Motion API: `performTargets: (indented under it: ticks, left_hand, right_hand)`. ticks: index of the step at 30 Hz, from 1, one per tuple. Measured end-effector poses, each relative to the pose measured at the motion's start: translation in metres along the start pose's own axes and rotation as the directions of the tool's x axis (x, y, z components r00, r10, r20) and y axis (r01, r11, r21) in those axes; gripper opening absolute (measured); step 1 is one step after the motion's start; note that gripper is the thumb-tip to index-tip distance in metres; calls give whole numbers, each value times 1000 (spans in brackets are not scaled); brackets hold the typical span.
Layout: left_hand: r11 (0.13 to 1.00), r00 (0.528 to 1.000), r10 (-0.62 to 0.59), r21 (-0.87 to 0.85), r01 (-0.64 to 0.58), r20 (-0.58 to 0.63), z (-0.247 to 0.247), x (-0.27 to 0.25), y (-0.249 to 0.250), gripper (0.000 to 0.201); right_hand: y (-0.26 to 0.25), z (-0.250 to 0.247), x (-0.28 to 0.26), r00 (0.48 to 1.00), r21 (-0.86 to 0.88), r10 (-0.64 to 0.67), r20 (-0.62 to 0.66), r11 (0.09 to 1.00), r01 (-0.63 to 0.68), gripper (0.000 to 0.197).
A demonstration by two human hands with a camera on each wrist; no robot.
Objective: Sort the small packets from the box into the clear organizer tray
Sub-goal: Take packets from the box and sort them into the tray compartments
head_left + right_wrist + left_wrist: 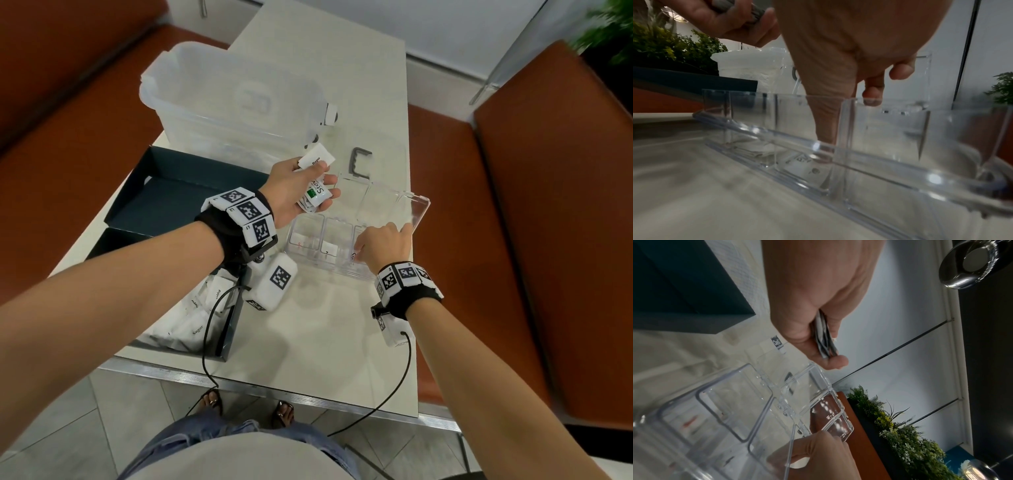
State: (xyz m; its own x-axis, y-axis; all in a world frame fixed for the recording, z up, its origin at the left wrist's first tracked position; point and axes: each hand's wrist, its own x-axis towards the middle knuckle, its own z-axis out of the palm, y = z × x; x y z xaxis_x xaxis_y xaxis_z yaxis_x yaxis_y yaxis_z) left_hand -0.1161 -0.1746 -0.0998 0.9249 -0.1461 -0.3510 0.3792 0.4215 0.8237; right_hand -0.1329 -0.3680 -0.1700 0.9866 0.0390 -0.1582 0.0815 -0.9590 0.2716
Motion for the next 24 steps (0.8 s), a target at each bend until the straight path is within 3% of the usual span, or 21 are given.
performTargets:
  ticks: [5, 8, 10, 13, 19, 24]
  left_hand:
    - [1000, 1000, -6, 6, 6, 18, -1, -2, -2, 11]
    - [1000, 999, 7, 17, -8, 44, -4, -3, -2, 11]
    - [999, 999, 12, 32, -14, 50, -5, -3, -2, 12]
    - [997, 998, 31, 66, -35, 58, -3, -3, -3, 15]
    - [994, 993, 48, 91, -58, 108, 1, -5, -3, 24]
    - [990, 992, 52, 121, -66, 113, 0, -6, -3, 32]
  right_hand:
    - [2, -14, -3, 1000, 55, 4, 3, 998, -4, 14]
    - [8, -38, -6, 995, 251, 54, -84, 968, -32, 20]
    - [13, -62, -9, 983, 471, 75, -166, 882, 12, 21]
    - [10, -98, -10, 953, 746, 123, -278, 653, 133, 21]
    - [-9, -126, -7, 961, 917, 160, -223, 368, 152, 21]
    - [-14, -123, -6, 964, 957, 196, -178, 261, 124, 12]
